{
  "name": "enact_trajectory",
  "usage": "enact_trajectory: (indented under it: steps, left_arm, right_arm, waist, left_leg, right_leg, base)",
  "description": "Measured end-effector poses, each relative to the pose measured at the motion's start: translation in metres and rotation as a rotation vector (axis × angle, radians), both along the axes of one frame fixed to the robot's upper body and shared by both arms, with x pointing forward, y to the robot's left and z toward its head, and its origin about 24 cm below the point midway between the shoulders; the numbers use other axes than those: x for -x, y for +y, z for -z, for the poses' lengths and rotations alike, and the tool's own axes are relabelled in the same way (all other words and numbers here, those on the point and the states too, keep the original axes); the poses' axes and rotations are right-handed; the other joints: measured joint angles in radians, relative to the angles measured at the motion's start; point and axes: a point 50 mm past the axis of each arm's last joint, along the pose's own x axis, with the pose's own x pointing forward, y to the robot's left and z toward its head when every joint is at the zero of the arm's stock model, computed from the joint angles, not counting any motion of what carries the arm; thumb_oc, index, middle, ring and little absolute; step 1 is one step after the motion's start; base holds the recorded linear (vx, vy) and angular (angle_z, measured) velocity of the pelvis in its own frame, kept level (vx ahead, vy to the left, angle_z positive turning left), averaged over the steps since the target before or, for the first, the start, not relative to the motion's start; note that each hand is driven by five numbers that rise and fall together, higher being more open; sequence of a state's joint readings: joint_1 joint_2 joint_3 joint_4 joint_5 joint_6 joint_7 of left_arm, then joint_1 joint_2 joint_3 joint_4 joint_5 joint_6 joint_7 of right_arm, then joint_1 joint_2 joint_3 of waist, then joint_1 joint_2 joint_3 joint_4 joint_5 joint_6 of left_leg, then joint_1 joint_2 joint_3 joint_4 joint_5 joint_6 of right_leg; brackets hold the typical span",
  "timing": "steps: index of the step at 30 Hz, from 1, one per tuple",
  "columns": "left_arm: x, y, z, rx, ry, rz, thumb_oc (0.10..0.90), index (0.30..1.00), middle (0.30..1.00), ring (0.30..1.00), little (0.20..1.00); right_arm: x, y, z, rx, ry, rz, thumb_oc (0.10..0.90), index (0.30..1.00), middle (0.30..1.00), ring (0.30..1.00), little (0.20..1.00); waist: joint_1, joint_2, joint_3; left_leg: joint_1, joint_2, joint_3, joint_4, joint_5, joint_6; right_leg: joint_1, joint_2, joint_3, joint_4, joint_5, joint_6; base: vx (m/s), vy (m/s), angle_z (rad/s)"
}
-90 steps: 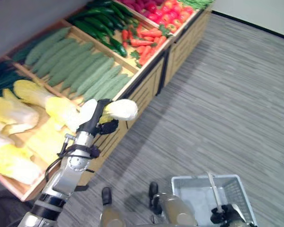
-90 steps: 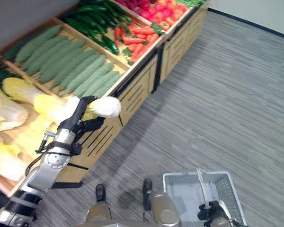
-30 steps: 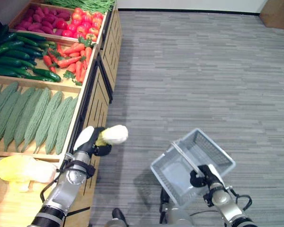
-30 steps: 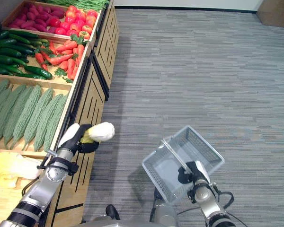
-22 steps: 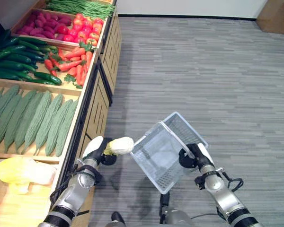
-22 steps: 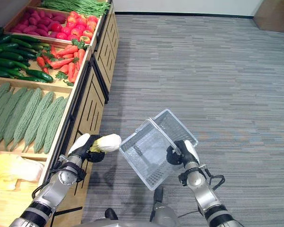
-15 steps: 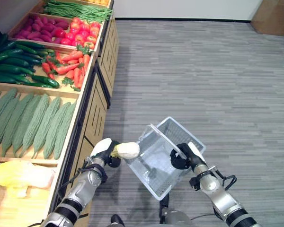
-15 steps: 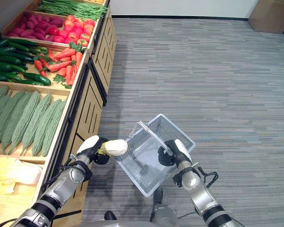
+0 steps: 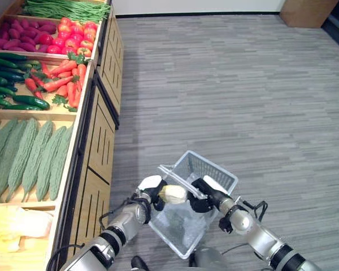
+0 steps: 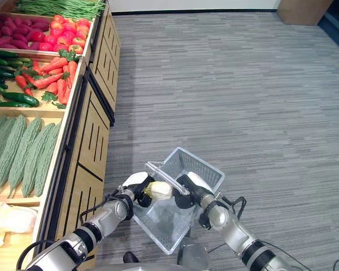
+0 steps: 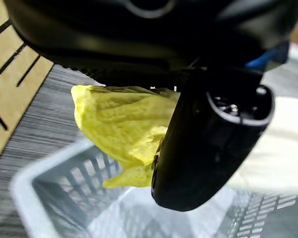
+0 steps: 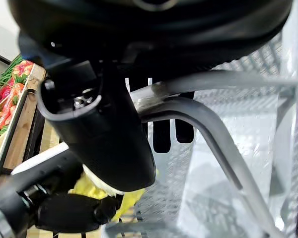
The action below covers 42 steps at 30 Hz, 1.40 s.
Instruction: Get the vegetables into the basket
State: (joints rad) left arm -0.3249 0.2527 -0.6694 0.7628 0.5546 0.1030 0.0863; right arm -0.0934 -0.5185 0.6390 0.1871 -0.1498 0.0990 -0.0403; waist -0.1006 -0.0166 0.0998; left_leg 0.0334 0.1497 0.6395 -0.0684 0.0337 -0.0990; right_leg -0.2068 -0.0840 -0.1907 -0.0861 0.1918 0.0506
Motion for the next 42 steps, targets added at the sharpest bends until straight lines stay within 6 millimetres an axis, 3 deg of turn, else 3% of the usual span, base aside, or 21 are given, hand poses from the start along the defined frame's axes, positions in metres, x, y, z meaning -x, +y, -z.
enact_trajectory:
  steps: [6,7,8,9,15,32,35,42]
  left_arm:
    - [0.007,-0.003,0.011,-0.038,0.047,0.010,0.400,0.300,0.300,0.300,0.300]
    - [0.007,-0.005,0.011,-0.037,0.047,0.015,0.465,0.391,0.391,0.391,0.391]
    - [0.007,-0.005,0.011,-0.036,0.047,0.016,0.841,0.918,0.918,0.918,0.918]
    - [0.006,-0.004,0.011,-0.047,0.038,0.012,0.900,1.000,1.000,1.000,1.000]
    - [0.004,0.000,0.012,-0.086,0.032,0.016,0.900,1.000,1.000,1.000,1.000]
    - [0.002,-0.014,0.007,-0.036,0.012,0.045,0.900,1.000,1.000,1.000,1.000]
    - [-0.001,-0.010,0.000,-0.006,0.000,0.059,0.900,1.000,1.000,1.000,1.000]
    - [0.007,0.014,-0.023,0.113,-0.021,0.072,0.900,1.000,1.000,1.000,1.000]
  right_arm:
    - [-0.011,0.027,-0.034,-0.095,-0.121,-0.096,0.400,0.300,0.300,0.300,0.300]
    - [-0.013,0.031,-0.038,-0.121,-0.128,-0.103,0.400,0.300,0.300,0.300,0.300]
    - [-0.013,0.032,-0.039,-0.127,-0.131,-0.106,0.400,0.300,0.300,0.300,0.300]
    - [-0.017,0.037,-0.045,-0.141,-0.153,-0.126,0.400,0.300,0.300,0.300,0.300]
    - [-0.015,0.041,-0.044,-0.138,-0.150,-0.146,0.400,0.300,0.300,0.300,0.300]
    - [-0.014,0.033,-0.040,-0.102,-0.139,-0.145,0.400,0.300,0.300,0.300,0.300]
    - [-0.013,0.023,-0.034,-0.089,-0.117,-0.106,0.400,0.300,0.300,0.300,0.300]
    - [0.001,-0.037,-0.014,-0.046,-0.043,0.161,0.400,0.300,0.300,0.300,0.300]
  waist:
    - [0.001,0.001,0.000]
    - [0.002,0.001,0.000]
    - [0.002,0.001,0.000]
    - [0.003,0.001,0.000]
    - [0.005,0.001,0.001]
    - [0.006,0.009,0.005]
    - [0.006,0.009,0.005]
    - [0.013,0.018,0.001]
  left_leg:
    - [-0.010,0.000,0.002,0.001,0.000,-0.001]
    - [-0.012,0.000,0.002,0.001,0.001,-0.001]
    - [-0.013,0.000,0.002,0.001,0.001,-0.001]
    - [-0.016,0.001,0.002,0.001,0.001,-0.001]
    - [-0.016,0.001,0.003,0.001,0.001,-0.001]
    - [0.003,0.002,0.003,0.001,0.001,-0.002]
    - [0.019,0.002,0.003,-0.002,0.001,-0.002]
    - [0.074,-0.001,-0.007,-0.020,0.003,-0.005]
  right_leg:
    - [-0.011,0.001,0.002,0.000,0.002,-0.001]
    - [-0.014,0.001,0.002,0.000,0.002,-0.001]
    - [-0.014,0.001,0.002,0.000,0.002,-0.001]
    - [-0.017,0.001,0.002,0.000,0.002,-0.001]
    - [-0.019,0.002,0.006,0.000,0.002,-0.001]
    - [0.000,0.004,0.006,0.000,0.003,-0.002]
    - [0.015,0.004,0.005,0.000,0.002,-0.002]
    - [0.072,0.002,-0.006,0.000,-0.010,0.006]
  base:
    - [0.00,0.000,0.00]
    - [0.00,0.000,0.00]
    - [0.00,0.000,0.00]
    - [0.00,0.000,0.00]
    - [0.00,-0.001,-0.01]
    - [0.00,0.000,0.00]
    - [0.03,0.015,0.00]
    - [0.03,0.022,0.05]
